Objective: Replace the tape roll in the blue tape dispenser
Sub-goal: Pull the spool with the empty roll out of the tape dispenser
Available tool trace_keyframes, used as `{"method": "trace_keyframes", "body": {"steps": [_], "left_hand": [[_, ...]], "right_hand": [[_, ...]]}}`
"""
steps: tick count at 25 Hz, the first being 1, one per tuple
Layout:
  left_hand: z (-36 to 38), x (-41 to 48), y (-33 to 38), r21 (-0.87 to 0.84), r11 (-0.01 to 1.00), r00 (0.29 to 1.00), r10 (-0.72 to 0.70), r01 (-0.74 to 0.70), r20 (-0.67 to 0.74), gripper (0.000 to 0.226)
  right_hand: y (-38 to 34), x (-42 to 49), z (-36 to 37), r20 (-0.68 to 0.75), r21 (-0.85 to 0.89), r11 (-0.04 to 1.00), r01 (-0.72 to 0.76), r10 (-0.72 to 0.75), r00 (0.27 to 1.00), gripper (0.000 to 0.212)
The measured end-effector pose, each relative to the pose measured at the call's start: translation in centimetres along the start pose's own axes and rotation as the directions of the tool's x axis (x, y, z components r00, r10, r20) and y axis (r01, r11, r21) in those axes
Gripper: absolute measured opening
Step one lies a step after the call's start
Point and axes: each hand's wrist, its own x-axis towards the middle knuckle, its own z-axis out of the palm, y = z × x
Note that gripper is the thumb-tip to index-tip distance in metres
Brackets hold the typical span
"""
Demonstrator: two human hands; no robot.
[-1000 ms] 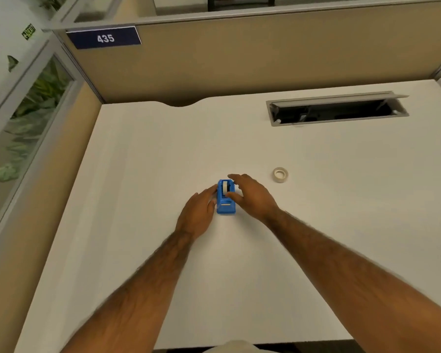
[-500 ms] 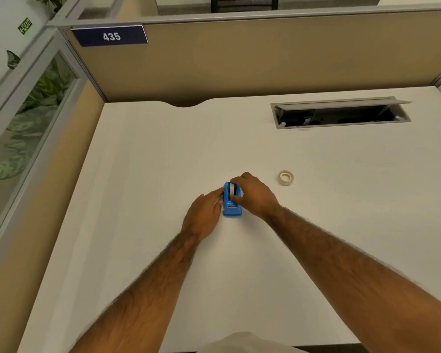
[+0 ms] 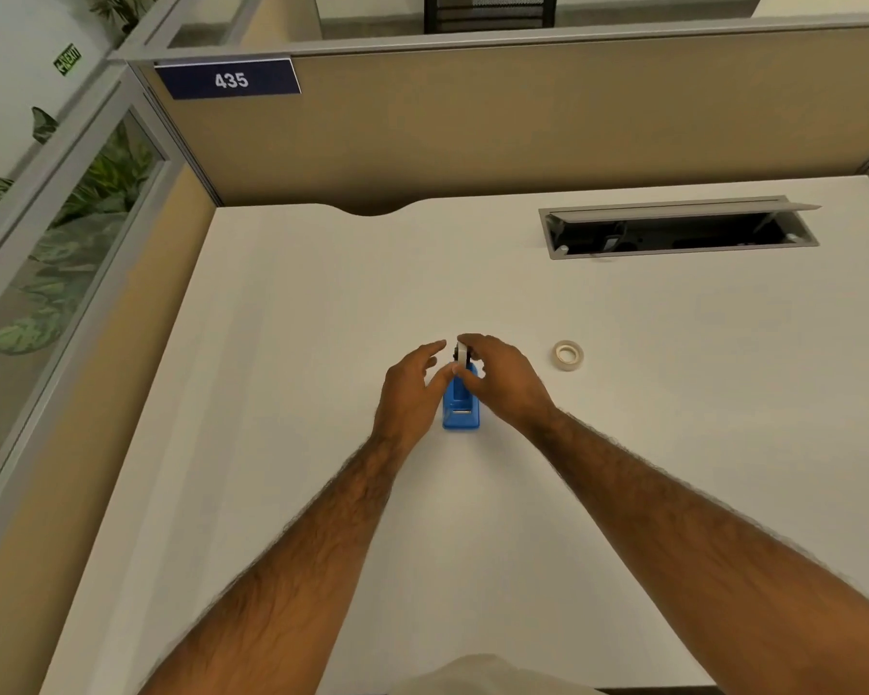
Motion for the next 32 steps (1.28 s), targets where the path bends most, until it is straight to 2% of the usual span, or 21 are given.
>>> {"method": "trace_keyframes", "body": {"steps": [2, 6, 11, 16, 19, 24, 28, 32], "left_hand": [[0.2, 0.2, 1.7, -0.096, 0.995, 0.999, -0.038, 0.037, -0.007, 0.047], [0.7, 0.6, 3.0, -0.115, 0.993, 0.997, -0.005, -0.004, -0.073, 0.023], [0.3, 1.1, 3.7, -0.180, 0.983, 0.990, -0.053, 0.029, -0.132, 0.039], [0.6, 2.0, 3.3, -0.250, 0.967, 0.989, -0.075, 0.041, -0.128, 0.037], [0.7, 2.3, 3.1, -0.239, 0.970, 0.989, -0.064, 0.031, -0.132, 0.033], [0.6, 3.2, 3.0, -0.247, 0.969, 0.988, -0.041, 0.002, -0.152, 0.029], [0.6, 5.1, 2.9, -0.334, 0.941, 0.984, -0.102, 0.047, -0.148, 0.025], [0.2, 8.5, 3.1, -0.347, 0.934, 0.965, -0.167, 0.088, -0.204, 0.025]], "right_hand": [[-0.6, 0.1, 0.0, -0.043, 0.078, 0.997, -0.002, 0.005, 0.999, 0.045], [-1.8, 0.6, -0.3, -0.092, 0.131, 0.991, 0.042, -0.031, 0.995, 0.030], [-2.7, 0.7, -0.8, -0.102, 0.231, 0.973, 0.027, -0.003, 0.995, 0.034], [-3.1, 1.2, -0.5, -0.222, 0.269, 0.963, -0.001, 0.063, 0.973, 0.024], [-3.4, 1.7, -0.4, -0.221, 0.269, 0.963, -0.022, 0.084, 0.972, 0.018], [-3.3, 2.8, -0.1, -0.212, 0.369, 0.925, -0.093, 0.181, 0.960, 0.014], [-3.3, 3.6, -0.3, -0.237, 0.464, 0.875, -0.140, 0.275, 0.932, 0.012], [-2.9, 4.7, -0.4, -0.296, 0.462, 0.860, -0.215, 0.379, 0.877, 0.017]]}}
